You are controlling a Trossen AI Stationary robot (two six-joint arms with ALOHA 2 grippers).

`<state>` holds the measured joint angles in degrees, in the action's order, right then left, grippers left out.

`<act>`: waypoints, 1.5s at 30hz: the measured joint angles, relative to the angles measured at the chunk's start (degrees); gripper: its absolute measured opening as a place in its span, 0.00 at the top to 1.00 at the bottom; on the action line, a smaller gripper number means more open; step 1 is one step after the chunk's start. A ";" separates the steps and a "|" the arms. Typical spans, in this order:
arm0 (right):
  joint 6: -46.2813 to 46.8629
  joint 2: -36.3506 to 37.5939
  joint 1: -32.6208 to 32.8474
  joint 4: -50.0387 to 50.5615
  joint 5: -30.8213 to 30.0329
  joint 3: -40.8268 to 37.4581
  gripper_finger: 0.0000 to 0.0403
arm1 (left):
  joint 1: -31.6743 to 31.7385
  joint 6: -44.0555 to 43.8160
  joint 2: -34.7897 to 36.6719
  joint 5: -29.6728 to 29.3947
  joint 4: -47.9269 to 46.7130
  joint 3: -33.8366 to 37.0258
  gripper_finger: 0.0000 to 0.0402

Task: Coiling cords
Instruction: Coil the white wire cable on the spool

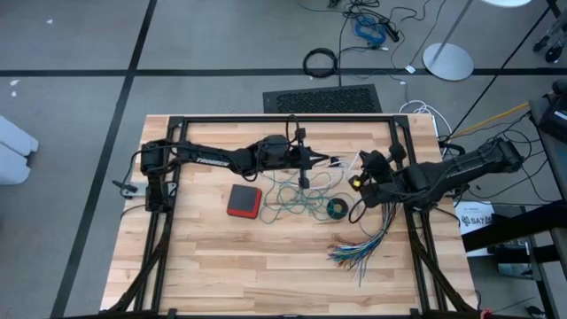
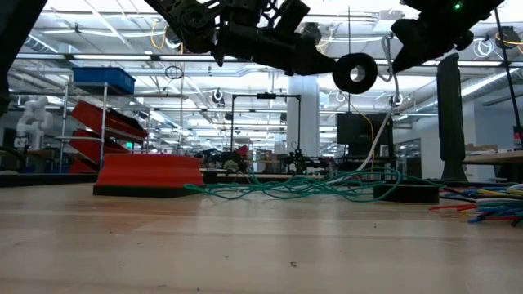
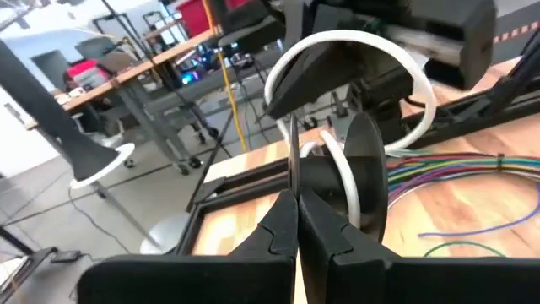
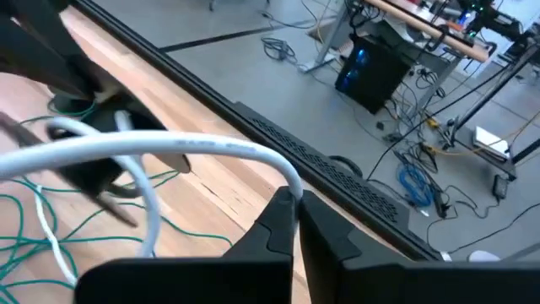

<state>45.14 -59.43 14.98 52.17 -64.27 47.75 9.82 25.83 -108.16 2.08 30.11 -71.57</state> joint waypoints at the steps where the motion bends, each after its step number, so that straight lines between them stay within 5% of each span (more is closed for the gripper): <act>1: -0.75 0.04 0.00 -0.81 0.45 0.00 1.00 | -0.20 0.03 0.00 -2.48 0.31 0.01 1.00; 8: -4.97 -2.64 0.48 -7.38 1.23 0.00 1.00 | -0.04 -5.07 0.02 -6.44 6.83 -0.15 1.00; 19: -5.57 -9.82 0.70 -12.88 -5.01 0.00 1.00 | 2.44 -22.07 0.03 1.60 10.66 -0.74 1.00; 29: -11.71 -11.35 1.62 -24.94 -10.81 -0.02 1.00 | 0.89 -18.73 -0.27 -4.49 12.46 -0.17 1.00; 45: -8.78 -11.32 0.95 -30.06 -13.72 0.04 1.00 | -0.46 -10.10 -0.76 -12.67 12.42 1.44 1.00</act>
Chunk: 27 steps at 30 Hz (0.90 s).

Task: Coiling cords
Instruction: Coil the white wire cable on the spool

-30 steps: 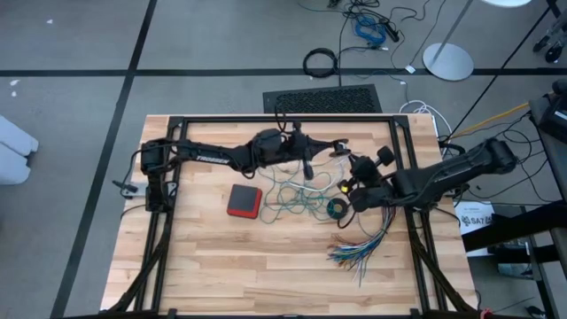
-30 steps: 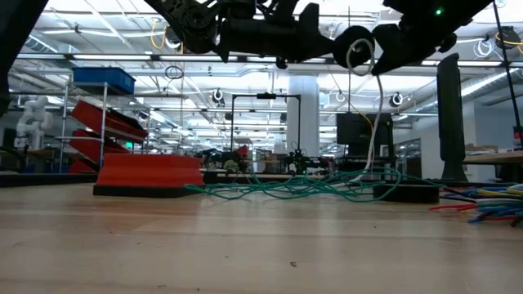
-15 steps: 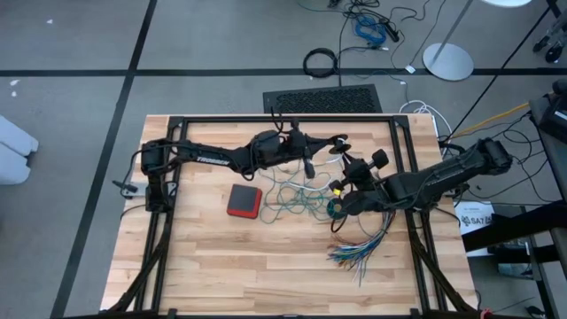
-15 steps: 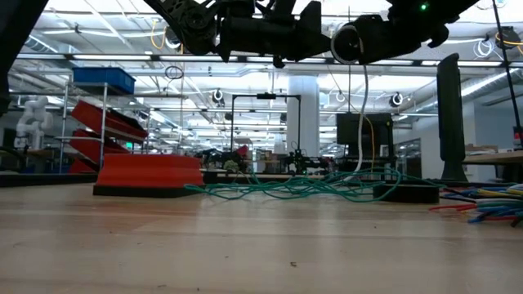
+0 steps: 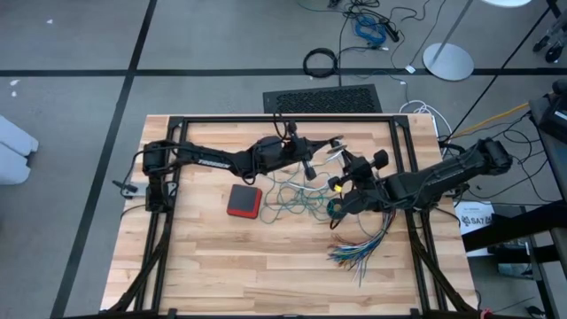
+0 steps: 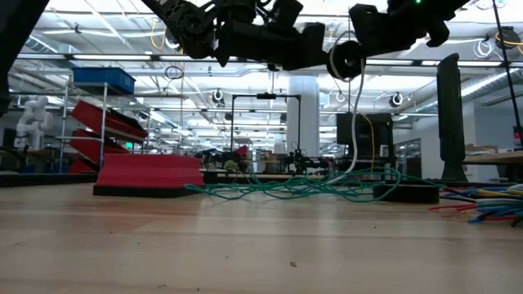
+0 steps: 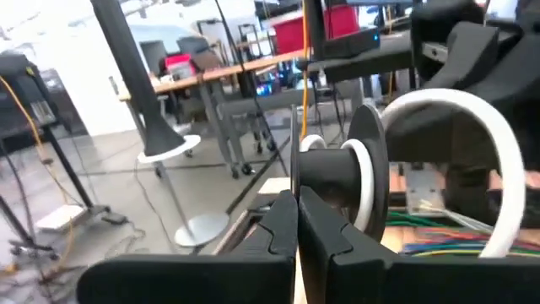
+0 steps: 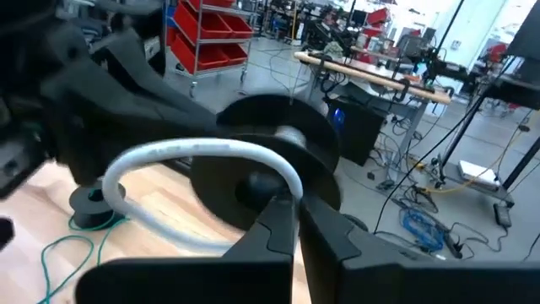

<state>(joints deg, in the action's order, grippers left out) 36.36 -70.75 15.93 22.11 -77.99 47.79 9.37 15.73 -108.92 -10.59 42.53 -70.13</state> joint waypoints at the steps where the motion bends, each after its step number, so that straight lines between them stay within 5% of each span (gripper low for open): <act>1: 0.57 -0.01 -0.33 0.05 0.15 0.00 1.00 | -0.07 0.34 0.05 -0.12 1.09 -0.01 1.00; 17: -2.89 -0.01 -1.46 -4.60 -0.15 0.61 1.00 | -3.91 13.24 -2.07 -9.39 5.74 -0.26 1.00; 27: -4.36 -0.03 -1.97 -4.84 -1.18 0.70 1.00 | -3.71 14.65 -2.47 -9.71 3.94 -0.26 1.00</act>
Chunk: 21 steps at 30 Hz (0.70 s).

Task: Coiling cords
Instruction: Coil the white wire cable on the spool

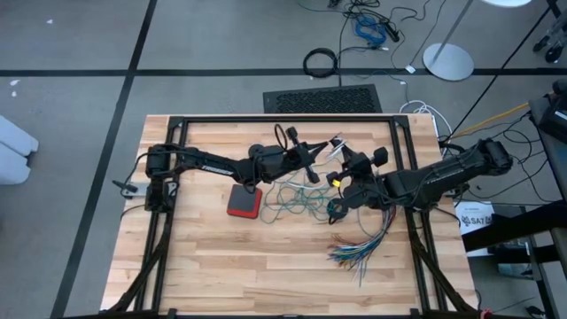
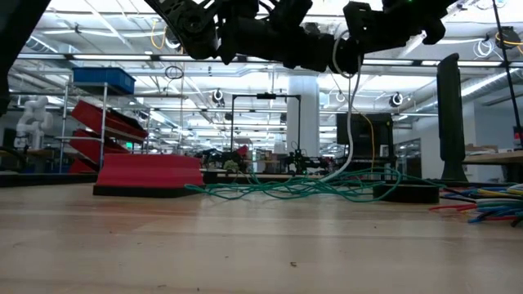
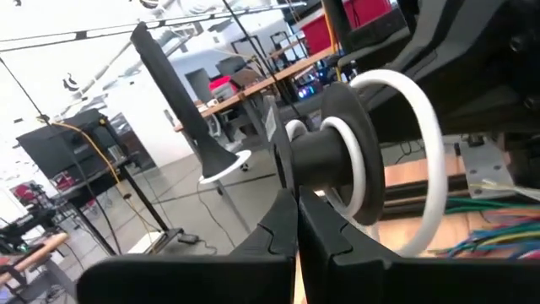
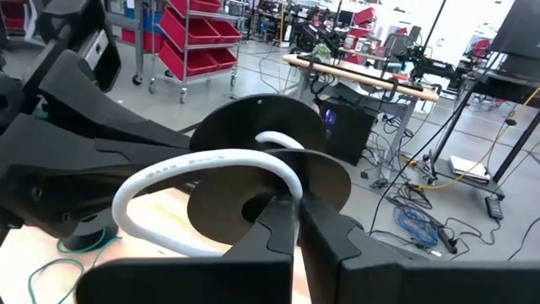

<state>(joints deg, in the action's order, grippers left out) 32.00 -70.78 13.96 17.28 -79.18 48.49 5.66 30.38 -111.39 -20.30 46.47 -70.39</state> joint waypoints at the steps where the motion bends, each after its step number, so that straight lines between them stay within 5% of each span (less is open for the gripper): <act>1: -0.24 -0.02 -0.05 0.00 0.02 0.00 1.00 | -0.01 0.56 0.00 -0.58 -0.42 0.00 1.00; 21: -2.74 0.04 -2.80 2.74 2.85 0.11 1.00 | -0.13 6.58 -0.11 -3.81 -9.13 0.15 1.00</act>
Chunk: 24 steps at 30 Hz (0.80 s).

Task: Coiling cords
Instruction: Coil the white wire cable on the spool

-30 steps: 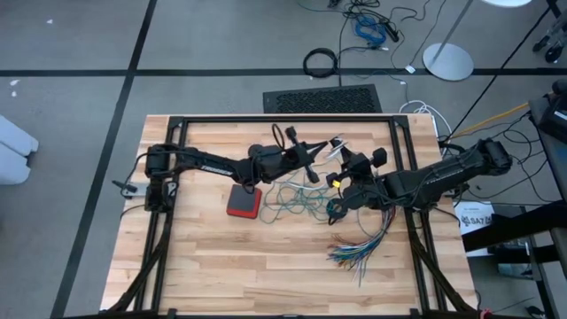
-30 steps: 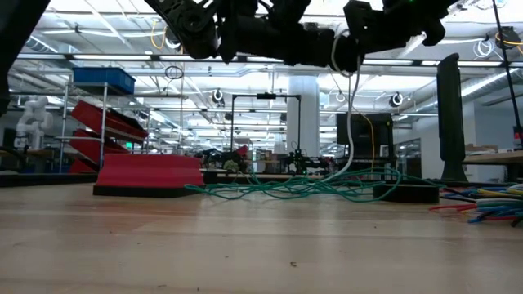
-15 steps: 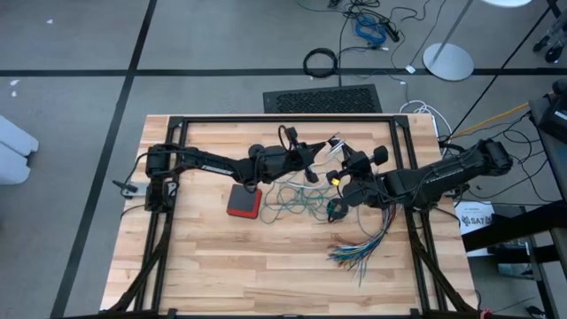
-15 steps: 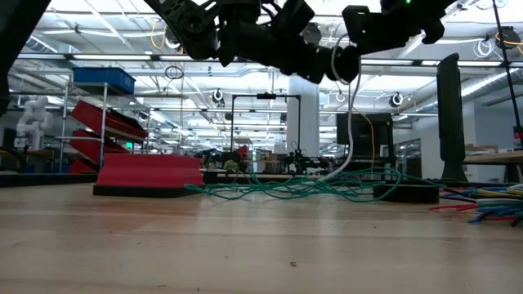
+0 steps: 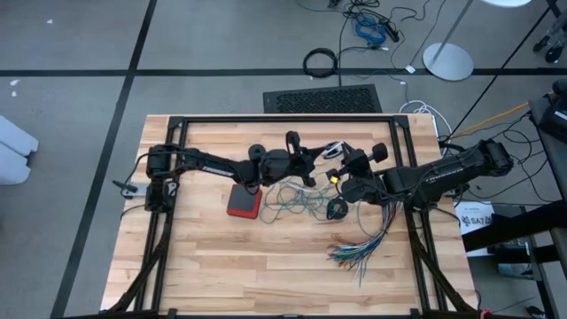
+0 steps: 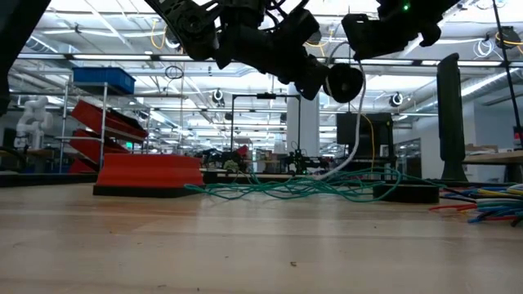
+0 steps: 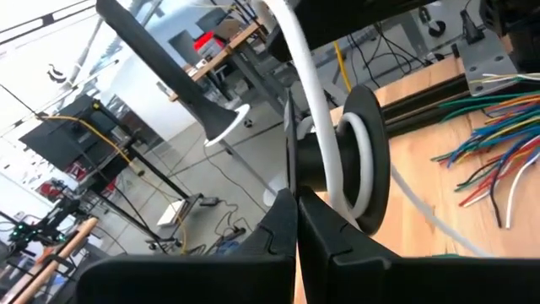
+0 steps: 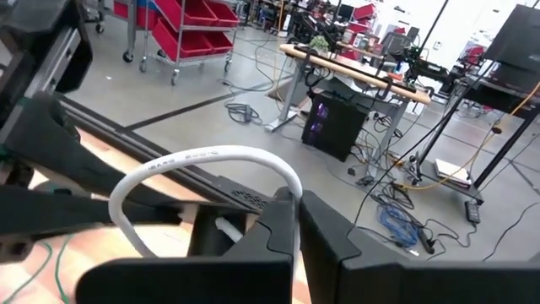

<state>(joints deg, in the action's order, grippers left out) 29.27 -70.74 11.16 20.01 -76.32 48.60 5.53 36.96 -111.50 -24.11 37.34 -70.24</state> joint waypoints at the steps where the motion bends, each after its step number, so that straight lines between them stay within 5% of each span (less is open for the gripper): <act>1: 0.15 0.00 0.00 0.74 0.12 0.00 1.00 | 0.01 -0.03 0.00 0.01 -0.24 0.00 1.00; 10: 8.73 0.00 -0.26 14.20 3.10 0.02 1.00 | 0.03 -1.76 0.00 2.16 -3.62 0.00 1.00; 24: 13.90 0.13 0.00 28.11 6.17 0.02 1.00 | 2.99 -15.04 4.26 16.52 -8.47 -0.02 1.00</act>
<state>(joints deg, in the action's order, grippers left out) 43.16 -70.61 11.16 48.12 -70.15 48.62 8.52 21.92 -107.24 -7.58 28.87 -70.26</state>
